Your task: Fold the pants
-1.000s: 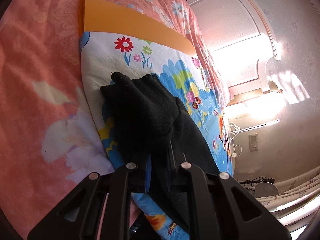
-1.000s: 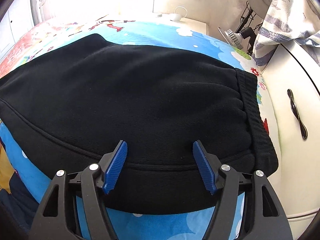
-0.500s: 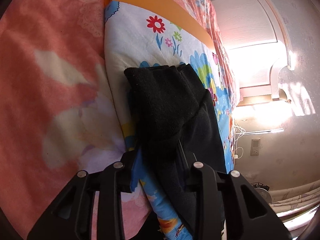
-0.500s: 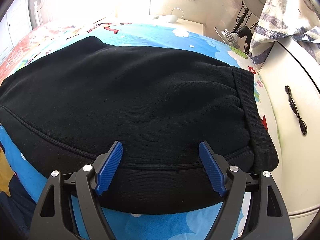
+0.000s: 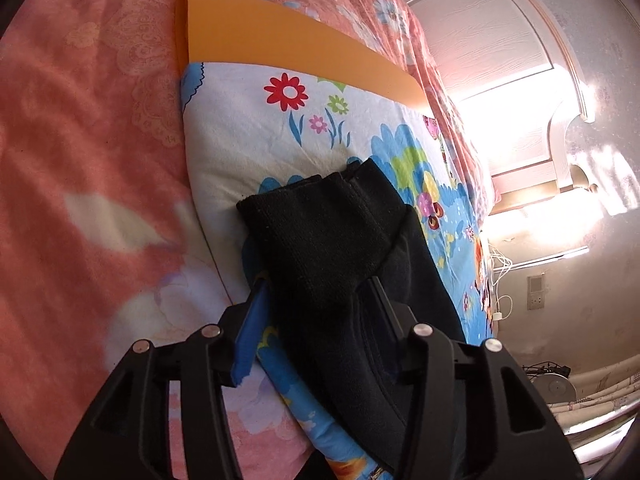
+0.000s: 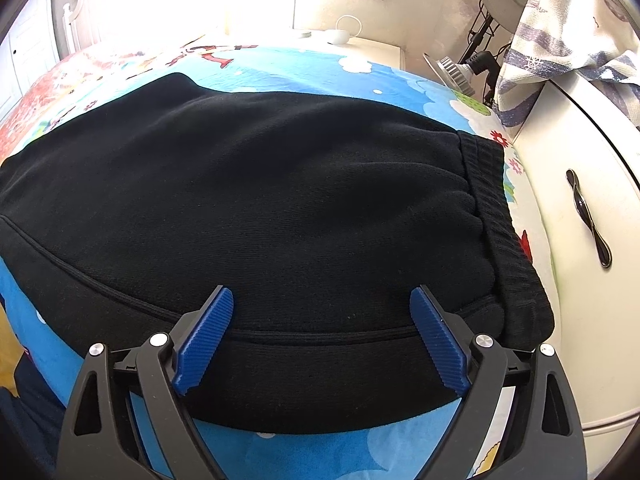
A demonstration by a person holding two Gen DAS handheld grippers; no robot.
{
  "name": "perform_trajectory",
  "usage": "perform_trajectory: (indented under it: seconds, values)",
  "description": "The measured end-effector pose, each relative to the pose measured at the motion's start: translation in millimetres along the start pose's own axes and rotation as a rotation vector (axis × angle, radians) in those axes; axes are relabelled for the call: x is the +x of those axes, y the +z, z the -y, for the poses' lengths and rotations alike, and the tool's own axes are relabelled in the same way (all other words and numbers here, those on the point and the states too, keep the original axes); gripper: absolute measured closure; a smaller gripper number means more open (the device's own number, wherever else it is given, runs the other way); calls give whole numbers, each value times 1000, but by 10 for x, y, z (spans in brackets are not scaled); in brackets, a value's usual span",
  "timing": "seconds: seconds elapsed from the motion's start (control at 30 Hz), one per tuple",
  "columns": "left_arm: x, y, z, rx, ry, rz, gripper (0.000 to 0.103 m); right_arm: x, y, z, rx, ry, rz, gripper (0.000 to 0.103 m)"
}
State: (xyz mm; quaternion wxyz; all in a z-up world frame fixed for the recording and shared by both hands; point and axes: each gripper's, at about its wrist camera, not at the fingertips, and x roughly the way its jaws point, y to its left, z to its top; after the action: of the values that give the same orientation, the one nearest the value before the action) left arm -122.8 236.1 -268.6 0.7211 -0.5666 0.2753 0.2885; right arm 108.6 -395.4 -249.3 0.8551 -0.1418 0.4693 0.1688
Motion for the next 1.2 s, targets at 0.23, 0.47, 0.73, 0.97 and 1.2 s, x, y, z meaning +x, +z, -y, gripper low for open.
perform_trajectory:
  seconds: [0.23, 0.47, 0.73, 0.97, 1.2]
  values:
    - [16, 60, 45, 58, 76, 13, 97, -247, 419, 462, 201, -39, 135, 15]
    - [-115, -45, 154, 106, 74, 74, 69, 529, 480, 1177, 271, -51, -84, 22]
    - [18, -166, 177, 114, 46, 13, 41, 32, 757, 545, 127, -35, 93, 16]
    - [123, -60, 257, 152, 94, -3, 84, 346, 1413, -510, -152, 108, 76, 16]
    - [142, -75, 269, 214, 103, 28, 79, 940, 1338, 185, 28, -57, -20, 15]
